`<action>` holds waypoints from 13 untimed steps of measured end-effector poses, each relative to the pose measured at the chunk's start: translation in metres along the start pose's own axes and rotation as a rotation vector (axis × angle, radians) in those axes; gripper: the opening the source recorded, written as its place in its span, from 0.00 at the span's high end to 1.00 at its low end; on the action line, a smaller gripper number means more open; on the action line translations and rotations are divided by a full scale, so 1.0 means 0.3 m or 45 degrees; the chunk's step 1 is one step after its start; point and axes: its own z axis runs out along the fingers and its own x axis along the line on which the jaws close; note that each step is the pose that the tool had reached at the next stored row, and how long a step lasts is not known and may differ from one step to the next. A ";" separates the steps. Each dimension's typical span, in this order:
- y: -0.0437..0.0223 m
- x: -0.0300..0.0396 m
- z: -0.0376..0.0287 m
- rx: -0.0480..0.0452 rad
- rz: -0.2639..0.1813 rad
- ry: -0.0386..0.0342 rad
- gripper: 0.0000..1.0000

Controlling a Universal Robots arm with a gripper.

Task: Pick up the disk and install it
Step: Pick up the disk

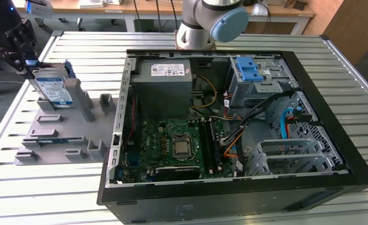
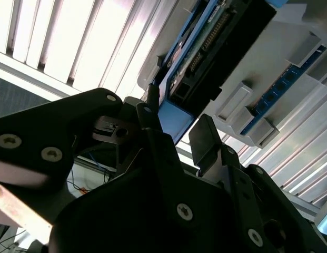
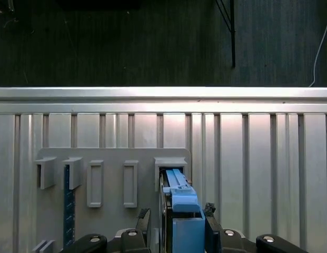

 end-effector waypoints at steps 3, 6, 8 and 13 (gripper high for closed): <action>0.000 0.000 0.001 0.000 0.000 -0.0002 0.49; 0.000 0.000 0.002 0.000 0.000 -0.0002 0.49; 0.000 0.000 0.005 0.001 0.002 -0.0003 0.49; 0.000 -0.001 0.016 0.000 0.007 -0.0003 0.49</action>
